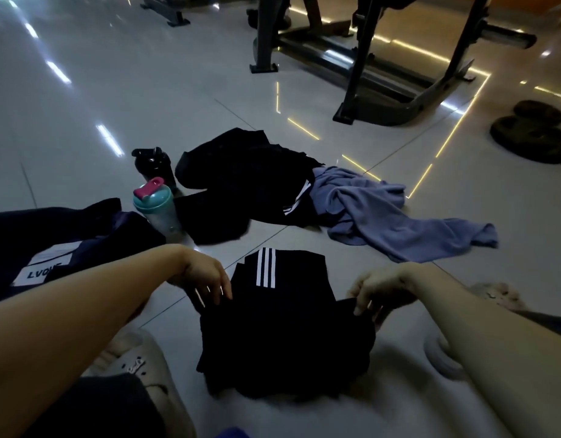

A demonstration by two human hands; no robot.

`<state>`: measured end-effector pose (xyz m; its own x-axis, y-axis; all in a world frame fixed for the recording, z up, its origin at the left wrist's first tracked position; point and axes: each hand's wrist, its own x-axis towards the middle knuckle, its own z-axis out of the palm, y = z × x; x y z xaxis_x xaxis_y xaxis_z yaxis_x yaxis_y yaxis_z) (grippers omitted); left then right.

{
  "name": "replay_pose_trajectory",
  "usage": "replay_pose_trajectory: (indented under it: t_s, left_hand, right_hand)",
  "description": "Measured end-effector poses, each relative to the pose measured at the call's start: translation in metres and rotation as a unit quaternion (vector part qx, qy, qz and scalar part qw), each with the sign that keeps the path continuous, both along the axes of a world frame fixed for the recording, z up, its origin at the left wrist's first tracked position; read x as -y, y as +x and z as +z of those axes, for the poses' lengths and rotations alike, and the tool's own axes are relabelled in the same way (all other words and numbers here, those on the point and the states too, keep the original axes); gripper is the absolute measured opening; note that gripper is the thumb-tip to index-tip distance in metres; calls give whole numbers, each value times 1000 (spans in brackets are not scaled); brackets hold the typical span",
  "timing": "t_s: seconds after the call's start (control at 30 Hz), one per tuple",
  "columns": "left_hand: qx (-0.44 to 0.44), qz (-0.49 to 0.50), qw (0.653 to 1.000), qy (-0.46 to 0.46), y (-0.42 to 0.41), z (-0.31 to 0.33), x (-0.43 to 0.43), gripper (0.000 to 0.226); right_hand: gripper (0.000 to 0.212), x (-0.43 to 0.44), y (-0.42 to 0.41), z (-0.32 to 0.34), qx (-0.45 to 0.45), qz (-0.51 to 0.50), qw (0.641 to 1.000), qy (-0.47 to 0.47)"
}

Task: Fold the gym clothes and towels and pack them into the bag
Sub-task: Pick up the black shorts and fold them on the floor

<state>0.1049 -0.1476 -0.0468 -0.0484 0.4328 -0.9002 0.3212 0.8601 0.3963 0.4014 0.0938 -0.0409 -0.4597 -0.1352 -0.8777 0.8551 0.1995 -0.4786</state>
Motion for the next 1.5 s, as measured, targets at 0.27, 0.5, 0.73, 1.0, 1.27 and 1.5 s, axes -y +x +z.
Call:
replay_pose_trajectory:
  t_s: [0.27,0.5,0.73,1.0,1.27,1.5]
  left_hand:
    - [-75,148,979,121,-45,-38,-21,27]
    - [-161,323,899,248,-41,-93,-48,22]
    - [-297,347,841,289,-33,-137,-59,10]
    - [-390,252,840,281,-32,-136,-68,5]
    - [-308,112,898,292,-33,-128,-70,33]
    - [-350,24,907,231,-43,-133,-97,9]
  right_hand:
    - [20,-41,-27,-54,-160,-250,950,95]
    - [6,-47,-63,-98,-208,-287,898,261]
    - [12,-54,-86,-139,-200,-341,866,306]
    - [31,-53,-97,-150,-192,-347,832,387]
    - [9,-64,-96,-145,-210,-445,836,242]
    - [24,-63,-103,-148,-192,-424,850,245]
